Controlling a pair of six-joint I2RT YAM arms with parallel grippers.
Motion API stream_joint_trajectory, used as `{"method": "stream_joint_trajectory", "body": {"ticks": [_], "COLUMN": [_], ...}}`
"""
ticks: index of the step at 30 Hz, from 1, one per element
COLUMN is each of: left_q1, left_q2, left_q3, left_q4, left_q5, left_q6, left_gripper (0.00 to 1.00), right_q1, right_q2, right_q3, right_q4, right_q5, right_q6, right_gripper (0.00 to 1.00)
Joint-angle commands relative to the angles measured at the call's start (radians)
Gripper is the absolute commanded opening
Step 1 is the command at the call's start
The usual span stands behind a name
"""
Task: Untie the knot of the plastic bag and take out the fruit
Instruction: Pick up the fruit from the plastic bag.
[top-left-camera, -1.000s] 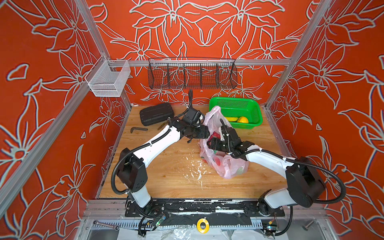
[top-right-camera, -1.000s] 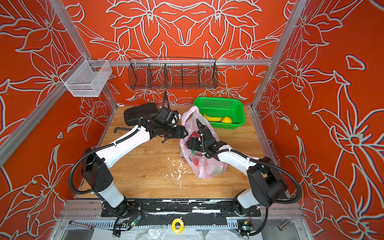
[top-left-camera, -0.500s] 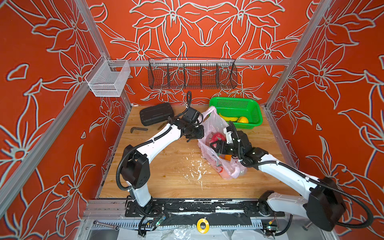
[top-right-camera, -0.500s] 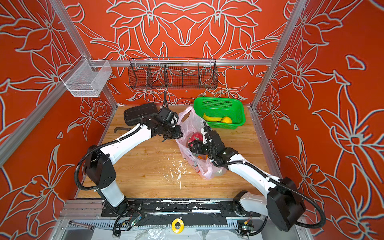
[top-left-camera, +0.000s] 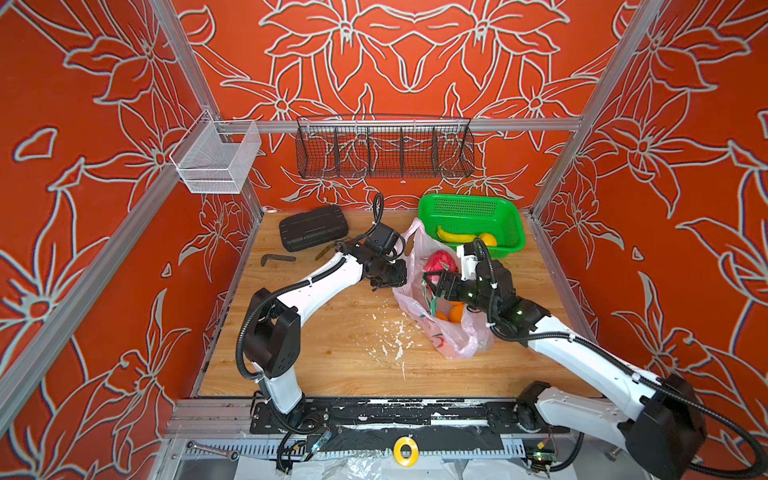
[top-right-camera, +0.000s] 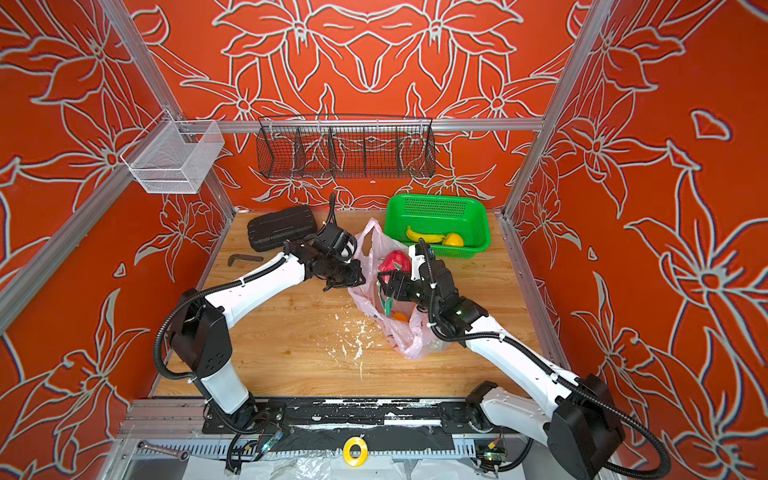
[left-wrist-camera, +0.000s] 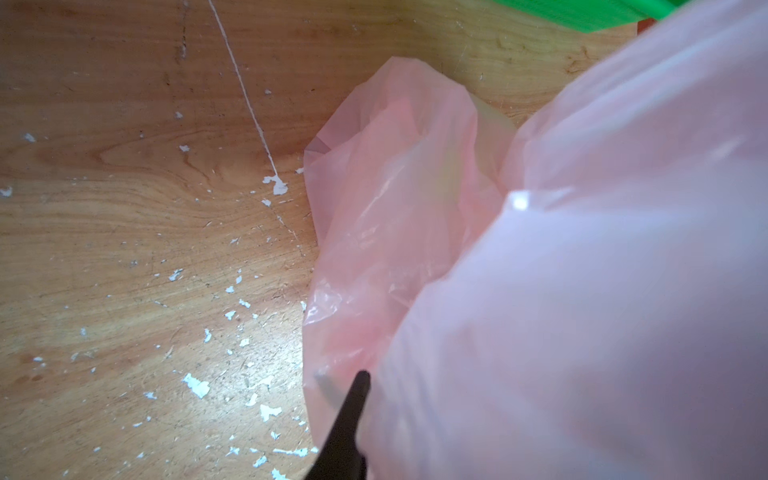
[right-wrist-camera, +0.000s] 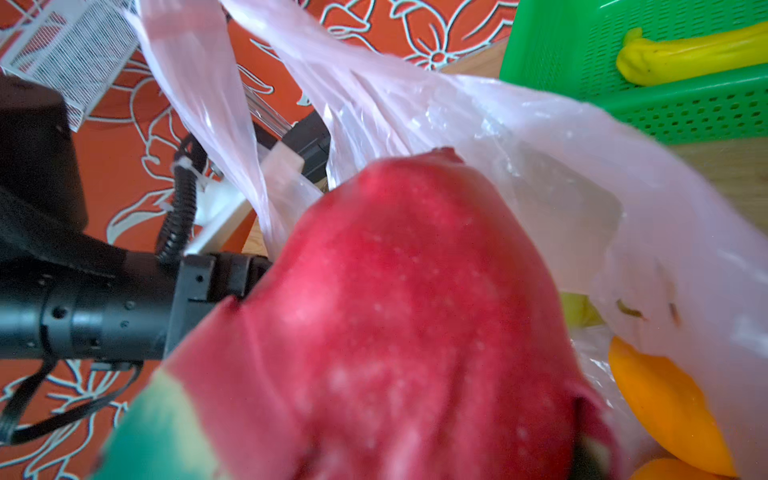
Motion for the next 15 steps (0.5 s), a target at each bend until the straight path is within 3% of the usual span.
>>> {"method": "stream_joint_trajectory", "body": {"ticks": [1, 5, 13, 15], "left_q1": [0.004, 0.005, 0.009, 0.011], "left_q2": [-0.039, -0.053, -0.16, -0.199], "left_q3": [-0.009, -0.037, -0.051, -0.047], "left_q4": [0.0, 0.006, -0.015, -0.019], "left_q5": [-0.023, -0.038, -0.116, -0.137], "left_q6": [-0.004, -0.004, 0.03, 0.044], "left_gripper": [0.22, 0.31, 0.68, 0.73], "right_q1": [0.003, -0.011, -0.065, -0.079], "right_q2": [-0.001, 0.013, 0.07, 0.081], "right_q3": [0.058, 0.1, 0.17, 0.174], "right_q4": [0.115, 0.112, 0.112, 0.127], "right_q5": [0.044, 0.072, 0.032, 0.01], "right_q6": [0.07, 0.113, 0.191, 0.212], "right_gripper": [0.59, 0.59, 0.59, 0.58]}}
